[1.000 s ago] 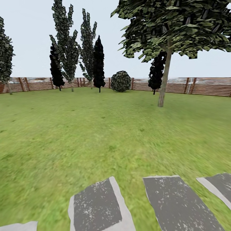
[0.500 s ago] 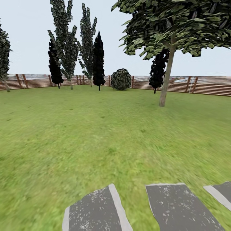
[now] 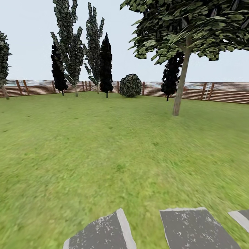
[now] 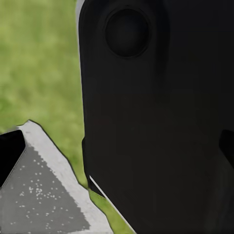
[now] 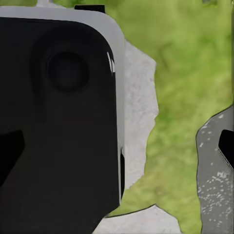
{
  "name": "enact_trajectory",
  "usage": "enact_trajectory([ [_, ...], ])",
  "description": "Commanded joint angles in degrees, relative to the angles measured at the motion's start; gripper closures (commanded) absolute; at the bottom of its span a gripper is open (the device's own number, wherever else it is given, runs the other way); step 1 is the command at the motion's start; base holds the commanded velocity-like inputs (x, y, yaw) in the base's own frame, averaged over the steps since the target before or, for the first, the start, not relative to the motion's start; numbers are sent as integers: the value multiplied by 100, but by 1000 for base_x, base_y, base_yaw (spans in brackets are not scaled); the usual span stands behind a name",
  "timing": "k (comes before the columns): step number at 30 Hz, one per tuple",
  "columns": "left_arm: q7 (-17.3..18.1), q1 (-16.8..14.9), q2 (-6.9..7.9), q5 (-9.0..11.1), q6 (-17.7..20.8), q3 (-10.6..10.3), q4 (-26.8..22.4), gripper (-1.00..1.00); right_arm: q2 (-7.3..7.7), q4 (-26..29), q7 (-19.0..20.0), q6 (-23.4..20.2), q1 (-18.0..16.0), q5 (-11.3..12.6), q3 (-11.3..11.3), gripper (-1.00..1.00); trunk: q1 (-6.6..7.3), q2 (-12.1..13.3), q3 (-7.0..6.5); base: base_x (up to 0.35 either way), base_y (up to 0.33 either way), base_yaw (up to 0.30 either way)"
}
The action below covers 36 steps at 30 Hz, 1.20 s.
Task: Take the three Easter eggs out of the wicker basket on the lawn in the garden, then place them on the lawn next to a single tree (choose any tree) so that all three eggs are next to the same tree and none are left in the basket.
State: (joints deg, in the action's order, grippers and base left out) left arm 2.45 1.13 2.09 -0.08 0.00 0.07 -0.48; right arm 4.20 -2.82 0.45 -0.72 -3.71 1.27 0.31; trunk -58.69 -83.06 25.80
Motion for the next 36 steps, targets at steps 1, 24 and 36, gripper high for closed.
enact_trajectory([
  [1, 19, 1, 2, -1, 0, 2, -5, -100, -1, -8, 4, -7, -7, 13, 4, -100, -4, -2, 4, 340, 0, 0],
  [24, 19, 1, 2, -1, 0, 2, -5, -100, 1, -8, 7, -7, -7, 4, 13, -100, -4, -2, 4, 340, 0, 22],
  [36, 19, 1, 2, -1, 0, 2, -5, -100, -5, -8, 1, -7, -7, 4, 12, -100, -4, -2, 4, 340, 0, 0],
])
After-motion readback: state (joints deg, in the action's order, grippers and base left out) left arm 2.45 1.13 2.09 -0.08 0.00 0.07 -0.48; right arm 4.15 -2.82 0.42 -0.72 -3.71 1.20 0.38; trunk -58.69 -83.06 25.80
